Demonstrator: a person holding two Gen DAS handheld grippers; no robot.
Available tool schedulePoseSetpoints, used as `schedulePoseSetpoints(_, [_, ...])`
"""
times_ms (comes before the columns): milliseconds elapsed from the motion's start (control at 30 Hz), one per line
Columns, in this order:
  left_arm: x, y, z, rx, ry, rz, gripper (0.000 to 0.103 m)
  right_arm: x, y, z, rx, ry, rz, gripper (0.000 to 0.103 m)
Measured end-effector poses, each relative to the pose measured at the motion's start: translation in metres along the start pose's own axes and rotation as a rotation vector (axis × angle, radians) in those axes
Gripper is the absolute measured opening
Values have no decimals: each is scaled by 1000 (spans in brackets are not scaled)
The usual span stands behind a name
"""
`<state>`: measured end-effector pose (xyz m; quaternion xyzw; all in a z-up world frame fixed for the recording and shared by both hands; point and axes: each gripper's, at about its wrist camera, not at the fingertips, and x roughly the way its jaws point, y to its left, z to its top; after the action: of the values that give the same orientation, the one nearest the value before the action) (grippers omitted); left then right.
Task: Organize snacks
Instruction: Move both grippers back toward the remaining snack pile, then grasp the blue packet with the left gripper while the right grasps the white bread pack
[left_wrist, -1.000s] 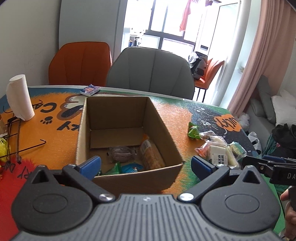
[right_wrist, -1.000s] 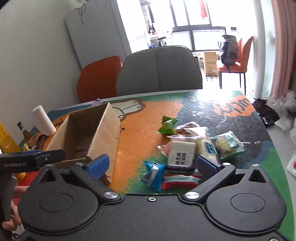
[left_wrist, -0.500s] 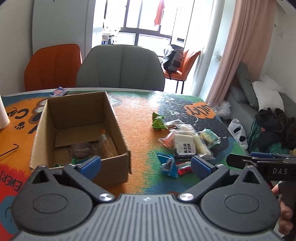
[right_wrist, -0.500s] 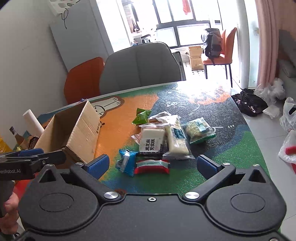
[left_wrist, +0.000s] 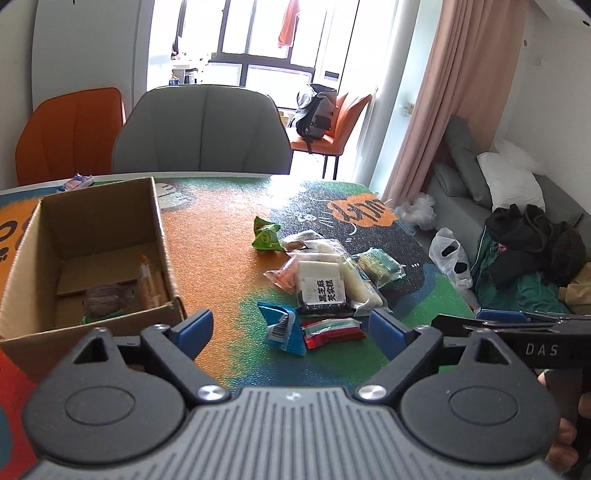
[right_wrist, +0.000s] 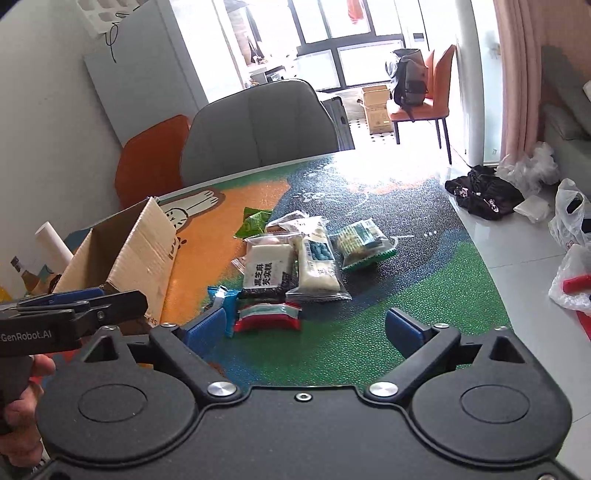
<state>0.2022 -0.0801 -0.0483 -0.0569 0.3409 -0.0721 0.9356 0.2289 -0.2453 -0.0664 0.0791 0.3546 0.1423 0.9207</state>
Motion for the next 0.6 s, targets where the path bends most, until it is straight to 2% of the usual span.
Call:
schedulePoseSetpoints(100, [9, -3, -1, -4, 12, -11, 81, 4, -6, 0, 13, -3, 1, 91])
schedulePoseSetpoints(233, [24, -5, -3, -11, 35, -14, 71, 12, -13, 0, 27, 7, 10, 83])
schedulePoseSetpoints(467, [53, -4, -4, -34, 81, 9, 62, 28, -14, 4, 11, 41, 25, 78])
schedulePoseSetpoints(600, [68, -2, -3, -46, 99, 25, 61, 38, -16, 6, 8, 61, 26, 77])
